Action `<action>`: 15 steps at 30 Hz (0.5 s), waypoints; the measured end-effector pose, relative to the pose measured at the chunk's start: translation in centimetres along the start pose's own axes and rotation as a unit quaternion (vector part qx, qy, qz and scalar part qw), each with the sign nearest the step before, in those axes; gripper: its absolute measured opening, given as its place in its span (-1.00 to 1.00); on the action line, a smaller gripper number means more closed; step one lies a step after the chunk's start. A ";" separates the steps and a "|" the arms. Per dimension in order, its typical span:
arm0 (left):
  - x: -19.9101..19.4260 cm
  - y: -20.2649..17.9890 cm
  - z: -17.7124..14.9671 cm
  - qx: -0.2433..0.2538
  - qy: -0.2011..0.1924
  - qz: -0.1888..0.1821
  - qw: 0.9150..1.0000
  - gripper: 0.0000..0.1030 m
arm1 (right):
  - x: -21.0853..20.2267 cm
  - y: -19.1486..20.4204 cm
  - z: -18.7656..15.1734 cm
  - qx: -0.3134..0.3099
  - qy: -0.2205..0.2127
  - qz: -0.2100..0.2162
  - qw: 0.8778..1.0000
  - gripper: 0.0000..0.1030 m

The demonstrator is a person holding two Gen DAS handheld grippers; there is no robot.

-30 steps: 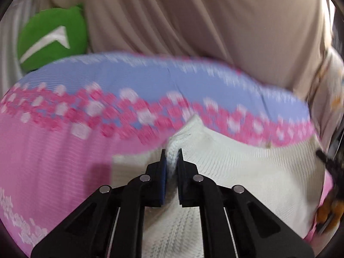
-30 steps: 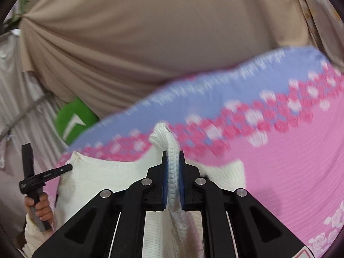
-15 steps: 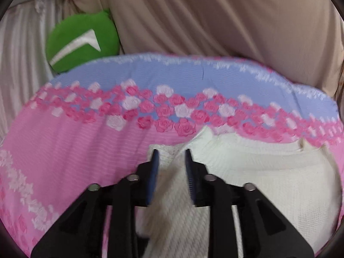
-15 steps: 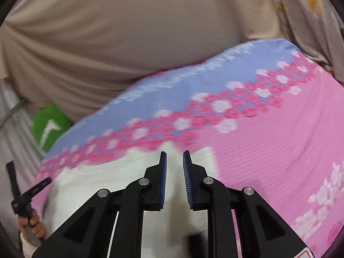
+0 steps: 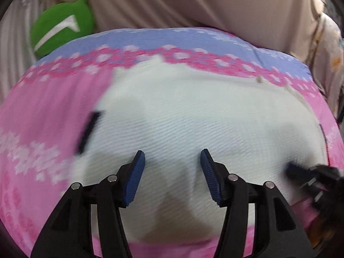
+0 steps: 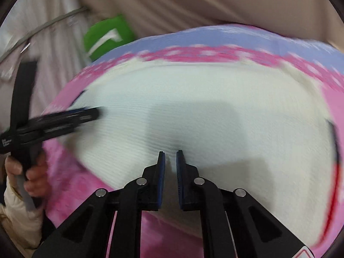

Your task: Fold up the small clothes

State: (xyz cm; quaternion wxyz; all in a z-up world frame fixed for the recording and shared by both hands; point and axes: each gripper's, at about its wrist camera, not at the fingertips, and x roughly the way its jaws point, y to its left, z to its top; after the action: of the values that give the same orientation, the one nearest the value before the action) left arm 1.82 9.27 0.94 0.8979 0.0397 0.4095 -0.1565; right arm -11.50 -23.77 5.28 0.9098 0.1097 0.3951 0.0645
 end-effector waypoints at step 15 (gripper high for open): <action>-3.9 2.6 4.0 -0.028 -0.059 -0.002 0.998 0.20 | -7.2 -10.1 4.5 0.099 -0.116 -0.103 0.983 0.13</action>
State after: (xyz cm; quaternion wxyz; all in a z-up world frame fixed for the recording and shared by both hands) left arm 3.12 11.90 6.40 0.9211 0.0049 0.3598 -0.1488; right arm -12.74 -35.73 10.80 0.9358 0.1647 0.3005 -0.0824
